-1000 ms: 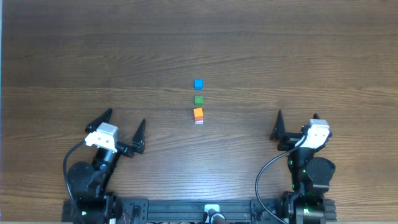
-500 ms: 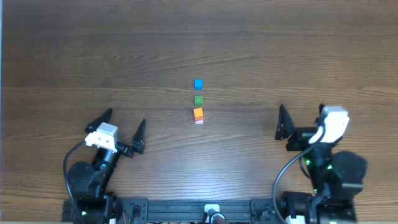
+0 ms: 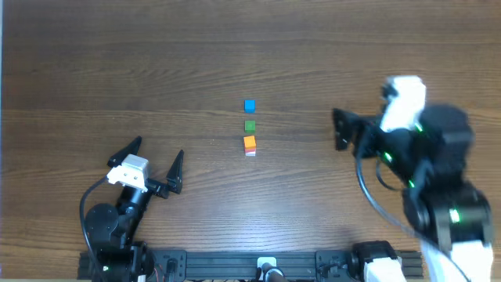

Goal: Stack Cubes

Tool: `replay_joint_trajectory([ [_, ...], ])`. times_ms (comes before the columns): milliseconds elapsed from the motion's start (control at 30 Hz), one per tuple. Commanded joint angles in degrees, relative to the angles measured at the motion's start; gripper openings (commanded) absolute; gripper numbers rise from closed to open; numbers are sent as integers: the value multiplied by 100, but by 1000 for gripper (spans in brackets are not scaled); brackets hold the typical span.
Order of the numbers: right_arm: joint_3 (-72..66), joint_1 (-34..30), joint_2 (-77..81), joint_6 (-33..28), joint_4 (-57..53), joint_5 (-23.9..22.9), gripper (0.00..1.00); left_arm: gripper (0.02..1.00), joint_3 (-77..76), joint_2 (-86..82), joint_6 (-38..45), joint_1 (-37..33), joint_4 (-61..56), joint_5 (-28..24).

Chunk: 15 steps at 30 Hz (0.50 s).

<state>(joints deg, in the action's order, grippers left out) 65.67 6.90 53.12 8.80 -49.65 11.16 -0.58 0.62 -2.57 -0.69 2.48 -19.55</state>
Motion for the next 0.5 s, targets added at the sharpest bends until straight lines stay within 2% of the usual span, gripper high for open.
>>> replay_joint_trajectory([
  [33, 306, 824, 1056, 503, -46, -358, 993, 998, 24, -28, 68, 33, 11, -55],
  [200, 586, 1720, 2352, 999, -46, -883, 993, 998, 24, -31, 68, 33, 11, -55],
  [500, 1558, 2649, 4260, 1679, -109, -1095, 991, 998, 24, -31, 68, 33, 11, -55],
])
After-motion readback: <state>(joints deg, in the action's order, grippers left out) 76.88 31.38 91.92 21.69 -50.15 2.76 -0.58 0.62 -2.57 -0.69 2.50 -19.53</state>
